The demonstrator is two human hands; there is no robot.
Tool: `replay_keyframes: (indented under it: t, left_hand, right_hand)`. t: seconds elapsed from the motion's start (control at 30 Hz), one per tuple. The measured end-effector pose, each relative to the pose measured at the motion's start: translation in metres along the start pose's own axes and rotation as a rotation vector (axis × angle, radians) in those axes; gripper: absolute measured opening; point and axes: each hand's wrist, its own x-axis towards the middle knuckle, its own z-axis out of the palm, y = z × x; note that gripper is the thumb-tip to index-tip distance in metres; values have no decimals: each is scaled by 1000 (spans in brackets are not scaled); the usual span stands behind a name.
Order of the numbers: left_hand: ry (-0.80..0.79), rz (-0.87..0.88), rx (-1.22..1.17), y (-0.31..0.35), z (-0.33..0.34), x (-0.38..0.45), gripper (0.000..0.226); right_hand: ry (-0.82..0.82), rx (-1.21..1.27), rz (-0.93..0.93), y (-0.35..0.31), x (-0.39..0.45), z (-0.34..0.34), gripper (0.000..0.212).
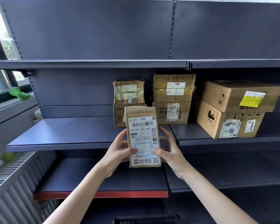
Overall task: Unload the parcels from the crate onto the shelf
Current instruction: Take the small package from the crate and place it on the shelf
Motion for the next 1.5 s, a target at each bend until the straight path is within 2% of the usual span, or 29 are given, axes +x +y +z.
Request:
replay_keyframes:
  t: [0.1, 0.67, 0.93, 1.03, 1.1, 1.2, 1.27, 1.37, 1.5]
  left_hand:
    - [-17, -33, 13, -5, 1, -2, 77]
    - [-20, -153, -60, -37, -2, -14, 69]
    - [-28, -145, -52, -40, -5, -20, 71]
    - [-35, -155, -30, -42, -7, -23, 80]
    - [10, -161, 24, -39, -12, -25, 90]
    - [136, -117, 82, -28, -25, -24, 85]
    - [148, -79, 119, -16, -35, -21, 87]
    - [99, -46, 208, 4, -47, -16, 88]
    - [-98, -94, 314, 25, -56, -10, 73]
  right_hand:
    - [-69, 63, -8, 8, -3, 5, 76]
    - [-69, 71, 67, 33, -13, 9, 75]
    - [-77, 76, 71, 35, -17, 12, 78]
    - [-94, 66, 71, 35, -19, 11, 75]
    - [-94, 45, 71, 35, -20, 9, 75]
    - [-111, -30, 74, 32, -21, 1, 76]
    - [-165, -82, 92, 28, -21, -4, 78]
    - [-264, -152, 115, 19, -20, -10, 75]
    - [-339, -195, 123, 7, -13, -14, 76]
